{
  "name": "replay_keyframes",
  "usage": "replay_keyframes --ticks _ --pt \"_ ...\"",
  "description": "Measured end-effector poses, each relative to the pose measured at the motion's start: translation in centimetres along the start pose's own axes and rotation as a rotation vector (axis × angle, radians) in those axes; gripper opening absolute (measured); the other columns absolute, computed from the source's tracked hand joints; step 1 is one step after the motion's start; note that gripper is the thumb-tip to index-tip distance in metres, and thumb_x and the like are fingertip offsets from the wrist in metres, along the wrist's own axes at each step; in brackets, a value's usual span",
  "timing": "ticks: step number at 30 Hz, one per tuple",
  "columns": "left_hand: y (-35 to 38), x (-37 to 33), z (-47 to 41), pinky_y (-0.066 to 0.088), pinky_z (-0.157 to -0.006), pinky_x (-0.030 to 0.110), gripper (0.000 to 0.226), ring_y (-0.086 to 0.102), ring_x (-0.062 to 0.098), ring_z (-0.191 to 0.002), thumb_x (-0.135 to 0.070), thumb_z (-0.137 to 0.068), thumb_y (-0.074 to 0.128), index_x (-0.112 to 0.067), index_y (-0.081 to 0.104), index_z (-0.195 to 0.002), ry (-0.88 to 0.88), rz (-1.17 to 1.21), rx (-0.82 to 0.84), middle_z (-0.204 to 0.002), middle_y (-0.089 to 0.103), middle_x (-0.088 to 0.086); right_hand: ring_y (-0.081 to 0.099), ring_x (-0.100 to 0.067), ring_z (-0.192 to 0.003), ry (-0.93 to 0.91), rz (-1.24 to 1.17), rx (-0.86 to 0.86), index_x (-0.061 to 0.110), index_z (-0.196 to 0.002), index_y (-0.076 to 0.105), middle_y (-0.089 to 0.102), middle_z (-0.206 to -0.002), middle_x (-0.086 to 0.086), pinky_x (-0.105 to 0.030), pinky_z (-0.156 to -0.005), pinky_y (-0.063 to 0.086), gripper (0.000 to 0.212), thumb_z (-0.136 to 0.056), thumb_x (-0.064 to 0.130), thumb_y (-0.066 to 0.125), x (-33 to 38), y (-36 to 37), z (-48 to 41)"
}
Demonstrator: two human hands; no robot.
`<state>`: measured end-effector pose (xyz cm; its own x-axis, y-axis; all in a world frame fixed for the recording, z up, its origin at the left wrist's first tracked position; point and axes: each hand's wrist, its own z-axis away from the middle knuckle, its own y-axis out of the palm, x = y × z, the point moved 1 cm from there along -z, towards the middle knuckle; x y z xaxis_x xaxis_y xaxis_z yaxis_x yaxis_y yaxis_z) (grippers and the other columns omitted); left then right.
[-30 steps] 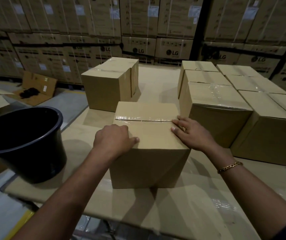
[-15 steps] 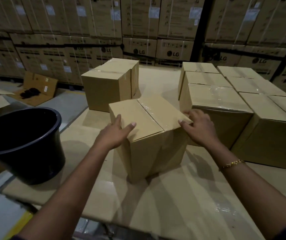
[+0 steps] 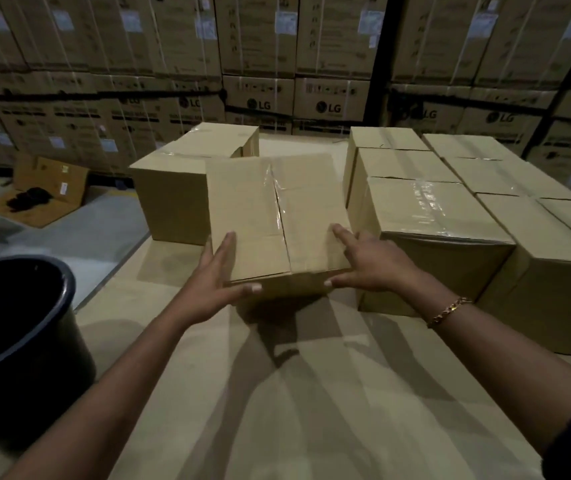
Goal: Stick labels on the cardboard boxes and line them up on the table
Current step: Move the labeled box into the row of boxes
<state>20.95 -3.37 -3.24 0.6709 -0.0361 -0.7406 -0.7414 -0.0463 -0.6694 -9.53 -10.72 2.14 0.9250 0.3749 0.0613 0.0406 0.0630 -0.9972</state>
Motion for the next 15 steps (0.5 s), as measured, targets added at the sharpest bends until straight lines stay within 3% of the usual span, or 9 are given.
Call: replay_keyframes --ticks 2,5,7,12,15 --pt "0.2 1.5 -2.9 0.023 -0.121 0.047 0.113 0.005 0.022 -0.154 -0.044 -0.08 0.081 -0.056 -0.003 -0.155 0.01 -0.071 0.002 -0.17 -0.008 -0.002 0.055 -0.028 -0.119 -0.03 0.172 -0.104 0.034 -0.16 0.001 0.052 -0.138 -0.009 -0.045 -0.104 0.042 0.103 -0.086 0.061 0.068 -0.5 0.1 -2.5" --pt "0.6 2.5 -8.9 0.025 -0.12 0.038 0.105 0.016 0.027 -0.154 -0.025 -0.089 0.075 -0.046 0.0 -0.158 0.072 -0.144 -0.033 -0.169 0.004 0.005 0.056 -0.028 -0.115 -0.002 0.308 -0.203 0.031 -0.16 0.004 0.059 -0.129 -0.008 -0.046 -0.105 0.038 0.095 -0.09 0.051 0.066 -1.8 -0.8 -7.4" --pt "0.8 2.8 -13.5 0.026 -0.116 0.032 0.1 0.019 0.029 -0.153 -0.025 -0.092 0.073 -0.042 0.002 -0.16 0.103 -0.182 -0.039 -0.169 0.007 0.009 0.053 -0.031 -0.123 0.02 0.36 -0.183 0.03 -0.16 0.009 0.061 -0.13 -0.01 -0.049 -0.108 0.034 0.091 -0.091 0.05 0.065 -3.0 -1.5 -10.9" --pt "1.7 3.4 -25.3 0.037 -0.113 0.044 0.093 0.031 0.035 -0.147 -0.024 -0.097 0.065 -0.035 -0.002 -0.161 0.138 -0.321 -0.047 -0.169 0.001 0.009 0.035 -0.034 -0.143 0.07 0.377 -0.066 0.026 -0.161 0.011 0.056 -0.144 -0.012 -0.054 -0.116 0.02 0.085 -0.095 0.051 0.059 -6.6 -1.4 -19.9" --pt "2.3 3.5 -32.0 0.04 -0.112 0.048 0.081 0.037 0.038 -0.143 -0.019 -0.1 0.059 -0.033 0.008 -0.162 0.153 -0.333 -0.098 -0.17 0.005 0.004 0.028 -0.032 -0.149 0.108 0.385 -0.041 0.024 -0.16 0.018 0.053 -0.148 -0.01 -0.055 -0.119 0.014 0.075 -0.098 0.05 0.053 -8.6 -1.2 -25.1"
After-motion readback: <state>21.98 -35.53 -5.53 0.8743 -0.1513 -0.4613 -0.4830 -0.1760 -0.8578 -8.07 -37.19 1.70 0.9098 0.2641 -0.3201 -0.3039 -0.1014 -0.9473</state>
